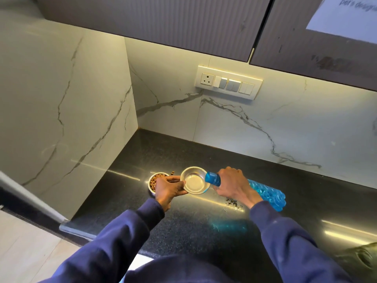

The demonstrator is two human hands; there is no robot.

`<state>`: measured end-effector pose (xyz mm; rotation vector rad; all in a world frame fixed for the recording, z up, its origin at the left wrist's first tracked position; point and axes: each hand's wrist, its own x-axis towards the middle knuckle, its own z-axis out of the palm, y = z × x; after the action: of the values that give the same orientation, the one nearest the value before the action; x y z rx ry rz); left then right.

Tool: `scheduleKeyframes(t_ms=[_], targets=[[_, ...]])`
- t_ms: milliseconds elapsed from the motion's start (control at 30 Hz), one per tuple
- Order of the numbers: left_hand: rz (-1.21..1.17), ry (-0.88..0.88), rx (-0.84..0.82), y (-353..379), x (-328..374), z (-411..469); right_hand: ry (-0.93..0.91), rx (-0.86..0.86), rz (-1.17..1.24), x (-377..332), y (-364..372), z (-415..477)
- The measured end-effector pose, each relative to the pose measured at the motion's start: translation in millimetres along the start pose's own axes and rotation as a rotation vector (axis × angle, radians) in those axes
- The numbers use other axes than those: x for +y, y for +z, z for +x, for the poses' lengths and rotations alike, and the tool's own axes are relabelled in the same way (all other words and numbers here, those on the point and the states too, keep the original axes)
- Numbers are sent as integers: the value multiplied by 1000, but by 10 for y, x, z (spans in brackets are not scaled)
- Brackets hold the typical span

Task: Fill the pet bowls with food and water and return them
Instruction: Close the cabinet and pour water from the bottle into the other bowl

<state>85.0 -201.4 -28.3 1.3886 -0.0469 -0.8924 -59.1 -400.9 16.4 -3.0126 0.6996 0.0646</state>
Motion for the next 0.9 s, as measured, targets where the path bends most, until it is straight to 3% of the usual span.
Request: scheduleKeyframes(t_ms=[900], targets=[[39,13,-53,23,122,-52,-75,-20,-148,1,-216,84]])
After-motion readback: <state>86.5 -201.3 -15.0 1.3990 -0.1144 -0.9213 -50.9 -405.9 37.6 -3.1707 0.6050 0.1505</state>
